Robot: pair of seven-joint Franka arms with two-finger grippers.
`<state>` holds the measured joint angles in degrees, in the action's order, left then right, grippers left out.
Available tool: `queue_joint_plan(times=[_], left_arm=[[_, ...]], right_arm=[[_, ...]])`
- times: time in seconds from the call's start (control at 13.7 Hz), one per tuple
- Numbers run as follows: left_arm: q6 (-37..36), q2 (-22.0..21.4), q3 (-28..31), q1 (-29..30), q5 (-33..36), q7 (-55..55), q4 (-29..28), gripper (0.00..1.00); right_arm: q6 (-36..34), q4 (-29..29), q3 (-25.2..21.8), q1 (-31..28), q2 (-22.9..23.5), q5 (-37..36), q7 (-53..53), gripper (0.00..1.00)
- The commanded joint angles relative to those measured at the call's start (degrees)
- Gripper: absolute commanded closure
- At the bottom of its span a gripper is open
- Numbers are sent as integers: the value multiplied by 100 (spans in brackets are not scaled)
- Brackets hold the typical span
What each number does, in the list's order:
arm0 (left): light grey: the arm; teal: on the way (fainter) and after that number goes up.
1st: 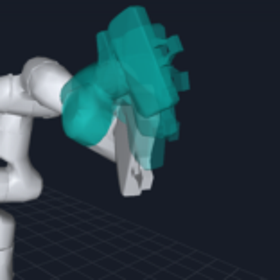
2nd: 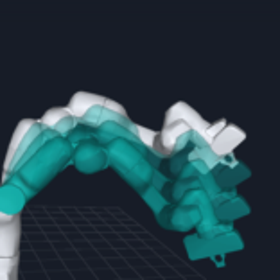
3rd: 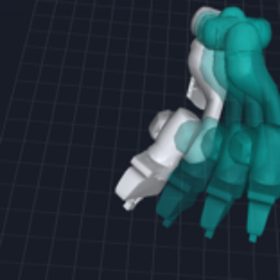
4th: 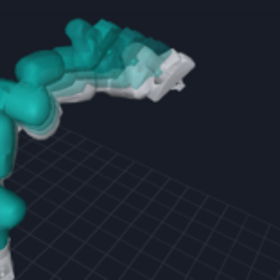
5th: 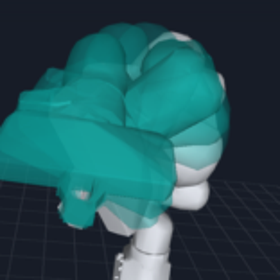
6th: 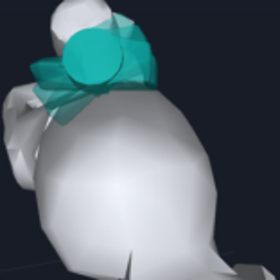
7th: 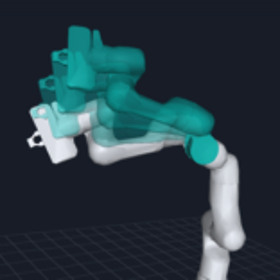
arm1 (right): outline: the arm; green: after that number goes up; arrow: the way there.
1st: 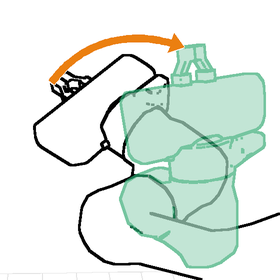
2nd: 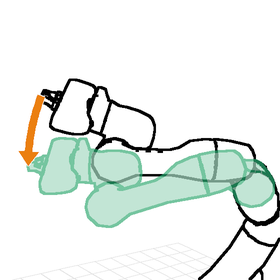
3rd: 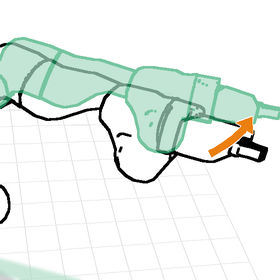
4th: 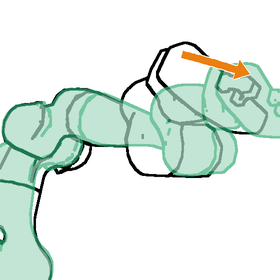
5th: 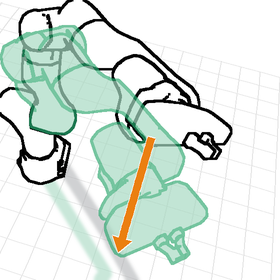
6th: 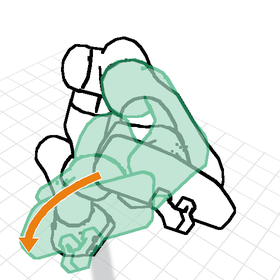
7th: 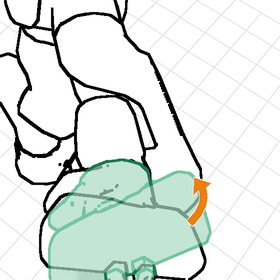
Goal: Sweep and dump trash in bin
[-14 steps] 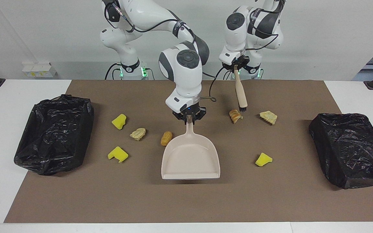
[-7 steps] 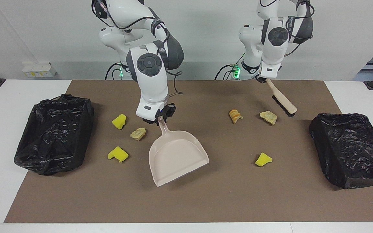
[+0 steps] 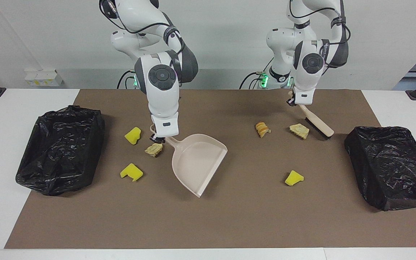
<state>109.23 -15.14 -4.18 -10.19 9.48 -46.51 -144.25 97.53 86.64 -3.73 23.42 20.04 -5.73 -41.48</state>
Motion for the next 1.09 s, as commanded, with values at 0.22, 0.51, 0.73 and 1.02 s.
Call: queue_joint_plan(times=[0.22,0.51,0.73,1.02], left_arm=[[213,1196,5,-668,10,-113,1020,100],[91,1803,-4,-940,-200,-113,2109,100],[-541,1787,-13,-1046,-201,-130,2323,100],[-1299,1339,-13,-1370,-227,-227,1956,100]], right_arm=[[117,782,57,242,-561,-814,-1441,100],[502,1730,66,435,-1097,-1262,-1678,100],[960,2356,66,453,-1336,-1298,-1976,100],[952,2410,66,673,-1336,-1378,-2039,100]])
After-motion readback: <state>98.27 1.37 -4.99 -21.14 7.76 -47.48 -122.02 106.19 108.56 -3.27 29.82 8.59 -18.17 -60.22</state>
